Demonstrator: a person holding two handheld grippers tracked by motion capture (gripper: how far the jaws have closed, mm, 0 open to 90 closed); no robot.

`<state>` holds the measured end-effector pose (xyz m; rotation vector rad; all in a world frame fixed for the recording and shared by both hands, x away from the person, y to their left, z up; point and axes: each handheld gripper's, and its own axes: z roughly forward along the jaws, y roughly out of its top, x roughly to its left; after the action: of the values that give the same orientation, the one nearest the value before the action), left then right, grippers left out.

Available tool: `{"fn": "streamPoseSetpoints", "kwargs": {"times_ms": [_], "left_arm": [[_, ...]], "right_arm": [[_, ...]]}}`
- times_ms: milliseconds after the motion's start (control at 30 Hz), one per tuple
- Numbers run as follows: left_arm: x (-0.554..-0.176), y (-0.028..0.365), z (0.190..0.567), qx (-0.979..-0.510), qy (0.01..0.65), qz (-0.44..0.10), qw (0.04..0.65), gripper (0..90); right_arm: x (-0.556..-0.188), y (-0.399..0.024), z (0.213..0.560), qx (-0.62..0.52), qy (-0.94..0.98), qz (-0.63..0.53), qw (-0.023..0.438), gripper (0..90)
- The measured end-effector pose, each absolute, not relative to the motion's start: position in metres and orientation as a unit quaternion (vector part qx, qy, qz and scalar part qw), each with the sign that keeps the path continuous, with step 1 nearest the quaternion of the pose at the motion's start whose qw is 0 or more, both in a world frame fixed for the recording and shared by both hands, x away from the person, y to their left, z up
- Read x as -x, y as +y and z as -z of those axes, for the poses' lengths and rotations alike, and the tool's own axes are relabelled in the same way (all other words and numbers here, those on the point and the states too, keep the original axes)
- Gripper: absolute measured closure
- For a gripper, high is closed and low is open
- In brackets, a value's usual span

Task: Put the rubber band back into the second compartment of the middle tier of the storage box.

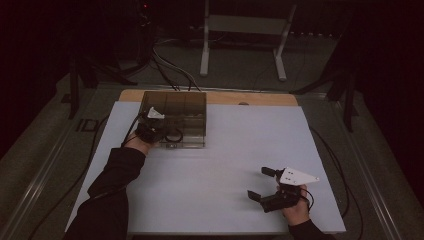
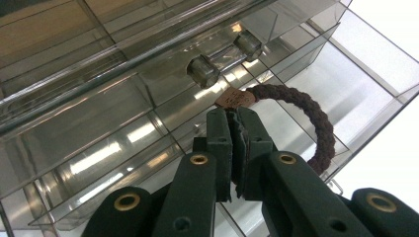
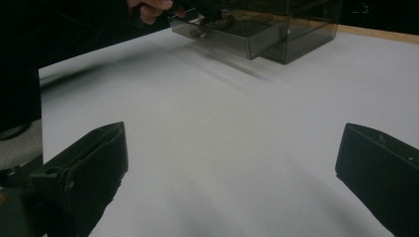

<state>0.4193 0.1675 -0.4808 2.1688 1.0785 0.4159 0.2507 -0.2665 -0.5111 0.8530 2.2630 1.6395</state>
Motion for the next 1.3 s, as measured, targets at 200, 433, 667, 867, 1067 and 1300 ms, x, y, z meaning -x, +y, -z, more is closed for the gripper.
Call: {"fn": "streamPoseSetpoints", "kwargs": {"times_ms": [200, 433, 667, 867, 1067, 1300], "left_arm": [[-0.421, 0.164, 0.482, -0.839, 0.414, -0.150, 0.321, 87.0], [-0.420, 0.162, 0.482, -0.845, 0.410, -0.151, 0.308, 87.0], [-0.421, 0.162, 0.482, -0.845, 0.414, -0.158, 0.301, 85.7], [-0.419, 0.162, 0.478, -0.840, 0.414, -0.162, 0.312, 84.5], [-0.418, 0.162, 0.472, -0.834, 0.417, -0.171, 0.317, 84.4], [-0.417, 0.164, 0.469, -0.830, 0.425, -0.168, 0.320, 71.7]], "right_arm": [[-0.250, -0.266, 0.511, -0.289, 0.770, -0.557, 0.110, 0.0], [-0.251, -0.266, 0.511, -0.288, 0.772, -0.555, 0.111, 0.0], [-0.251, -0.266, 0.511, -0.288, 0.772, -0.556, 0.111, 0.0], [-0.251, -0.267, 0.511, -0.288, 0.772, -0.555, 0.110, 0.0], [-0.251, -0.267, 0.511, -0.289, 0.772, -0.556, 0.109, 0.0], [-0.251, -0.266, 0.511, -0.289, 0.773, -0.555, 0.109, 0.0]]}}
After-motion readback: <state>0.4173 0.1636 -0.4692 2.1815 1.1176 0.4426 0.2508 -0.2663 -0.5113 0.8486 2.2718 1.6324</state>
